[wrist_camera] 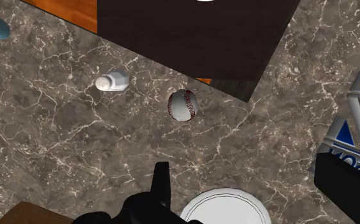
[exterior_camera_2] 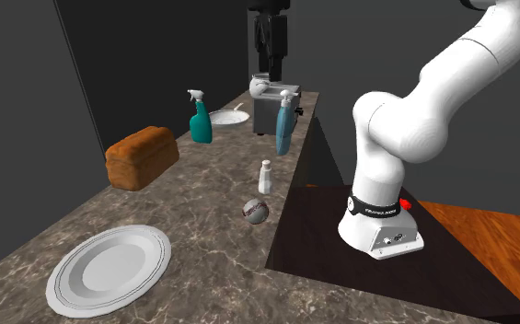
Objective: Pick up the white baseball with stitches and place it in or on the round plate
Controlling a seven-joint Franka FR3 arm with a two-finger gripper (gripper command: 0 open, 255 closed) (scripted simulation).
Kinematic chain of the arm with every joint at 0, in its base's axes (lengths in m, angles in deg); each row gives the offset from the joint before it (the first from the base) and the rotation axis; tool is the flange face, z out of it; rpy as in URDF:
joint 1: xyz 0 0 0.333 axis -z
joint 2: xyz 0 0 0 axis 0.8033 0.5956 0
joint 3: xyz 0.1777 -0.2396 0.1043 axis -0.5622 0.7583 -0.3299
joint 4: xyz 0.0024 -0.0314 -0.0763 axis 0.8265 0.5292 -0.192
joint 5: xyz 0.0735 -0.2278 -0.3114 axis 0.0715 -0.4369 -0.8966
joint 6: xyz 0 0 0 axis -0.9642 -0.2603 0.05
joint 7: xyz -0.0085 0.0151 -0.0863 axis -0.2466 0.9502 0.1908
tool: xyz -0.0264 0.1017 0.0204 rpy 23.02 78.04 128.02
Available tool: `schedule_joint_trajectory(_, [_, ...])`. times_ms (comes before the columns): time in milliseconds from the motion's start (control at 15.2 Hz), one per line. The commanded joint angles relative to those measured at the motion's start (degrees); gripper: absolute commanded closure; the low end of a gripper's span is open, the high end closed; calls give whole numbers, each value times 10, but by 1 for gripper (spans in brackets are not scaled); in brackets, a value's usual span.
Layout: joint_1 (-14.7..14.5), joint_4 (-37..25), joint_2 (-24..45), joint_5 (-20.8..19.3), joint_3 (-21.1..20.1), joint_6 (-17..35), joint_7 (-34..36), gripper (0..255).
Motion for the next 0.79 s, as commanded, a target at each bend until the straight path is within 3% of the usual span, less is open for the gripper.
schedule_joint_trajectory(0, [0,0,0,0,0,0,0,0])
schedule_joint_trajectory(726, [21,163,68,-6,-9,185,48,0])
